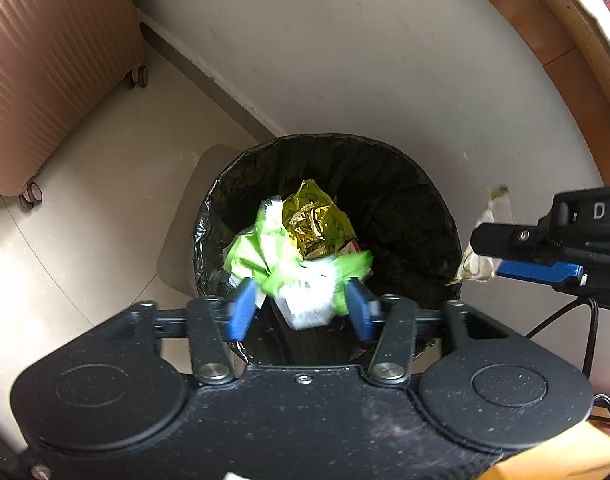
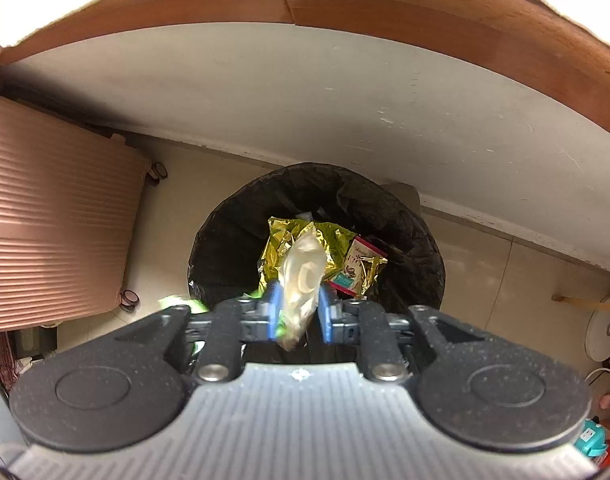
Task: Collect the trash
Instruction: 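Carry the green bag and clear wrapper over the black bin with both tools, then open both tools to drop the green bag and clear wrapper into the bin, then move both tools back over the remaining trash on the bed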
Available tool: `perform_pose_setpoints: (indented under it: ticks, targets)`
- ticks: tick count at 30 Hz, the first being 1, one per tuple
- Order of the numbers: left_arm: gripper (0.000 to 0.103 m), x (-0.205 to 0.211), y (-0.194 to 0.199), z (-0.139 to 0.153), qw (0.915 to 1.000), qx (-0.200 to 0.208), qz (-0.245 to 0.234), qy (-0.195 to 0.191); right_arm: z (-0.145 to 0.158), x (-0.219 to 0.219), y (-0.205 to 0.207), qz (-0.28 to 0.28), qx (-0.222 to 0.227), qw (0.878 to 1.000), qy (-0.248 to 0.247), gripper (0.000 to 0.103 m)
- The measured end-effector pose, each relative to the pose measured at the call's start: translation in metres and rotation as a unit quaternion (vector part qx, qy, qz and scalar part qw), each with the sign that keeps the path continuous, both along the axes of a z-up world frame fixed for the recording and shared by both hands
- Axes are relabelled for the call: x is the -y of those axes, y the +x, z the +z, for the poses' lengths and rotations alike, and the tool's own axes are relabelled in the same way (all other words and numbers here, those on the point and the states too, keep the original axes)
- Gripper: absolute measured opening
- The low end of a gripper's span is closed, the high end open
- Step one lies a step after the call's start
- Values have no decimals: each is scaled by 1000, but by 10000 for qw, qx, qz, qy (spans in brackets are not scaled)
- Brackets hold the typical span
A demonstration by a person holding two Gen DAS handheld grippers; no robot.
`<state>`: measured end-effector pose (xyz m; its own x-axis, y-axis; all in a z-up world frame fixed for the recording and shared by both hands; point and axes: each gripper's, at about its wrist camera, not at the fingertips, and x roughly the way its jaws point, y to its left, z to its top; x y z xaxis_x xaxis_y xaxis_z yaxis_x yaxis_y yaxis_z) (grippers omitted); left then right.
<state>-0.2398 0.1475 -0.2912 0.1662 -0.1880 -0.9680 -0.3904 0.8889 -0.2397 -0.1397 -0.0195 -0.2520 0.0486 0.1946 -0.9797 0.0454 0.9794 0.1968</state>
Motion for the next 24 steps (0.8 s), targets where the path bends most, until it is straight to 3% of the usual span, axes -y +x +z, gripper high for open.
perform_pose_setpoints:
  ticks: [2,5,17,24]
  targets:
    - [67,0,2,-2,10000,9,40,17,-1,0,1,-18,-3,10000,-2,50]
    - [74,1,1,0,10000,58,17,70,1,1,1,-33,10,10000,-1,53]
    - [77,3,4,16,9998,101,-78,128,16,4,3,-66,127,9999,37,59]
    - [77,6,4,69,9982,537,-56,256,65,11,-5,227,566,9979,196,60]
